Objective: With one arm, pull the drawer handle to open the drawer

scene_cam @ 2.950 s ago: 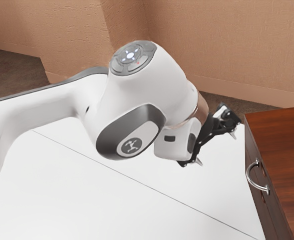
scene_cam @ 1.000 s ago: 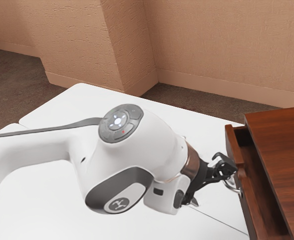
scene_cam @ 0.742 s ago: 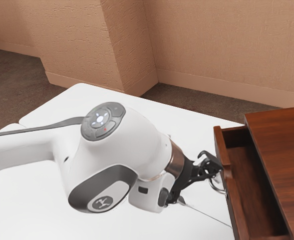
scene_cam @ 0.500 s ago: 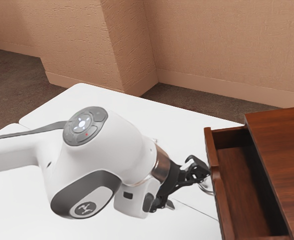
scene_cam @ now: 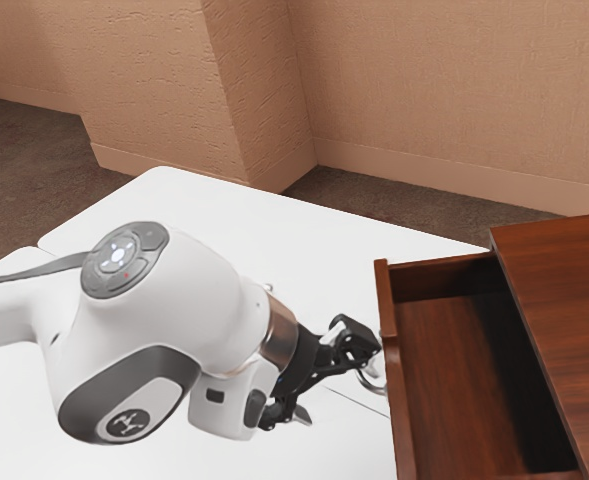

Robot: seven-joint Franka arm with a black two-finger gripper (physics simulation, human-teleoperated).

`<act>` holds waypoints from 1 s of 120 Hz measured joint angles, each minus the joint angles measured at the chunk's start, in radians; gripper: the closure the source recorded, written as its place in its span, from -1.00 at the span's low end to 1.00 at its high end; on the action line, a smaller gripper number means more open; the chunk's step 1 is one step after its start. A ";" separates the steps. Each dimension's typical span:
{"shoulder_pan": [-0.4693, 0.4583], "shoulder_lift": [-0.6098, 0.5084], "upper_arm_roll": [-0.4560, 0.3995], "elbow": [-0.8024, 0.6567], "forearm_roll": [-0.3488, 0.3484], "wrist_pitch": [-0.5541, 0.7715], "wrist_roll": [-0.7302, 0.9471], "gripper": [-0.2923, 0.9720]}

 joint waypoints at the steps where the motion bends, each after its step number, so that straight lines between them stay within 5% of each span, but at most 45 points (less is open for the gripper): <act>1: 0.001 -0.002 0.000 -0.002 0.000 0.000 0.000 -0.53; 54: 0.022 -0.073 -0.001 -0.040 0.001 -0.044 -0.001 -0.53; 120: -0.008 -0.024 -0.022 0.297 0.034 -0.440 -0.070 -0.54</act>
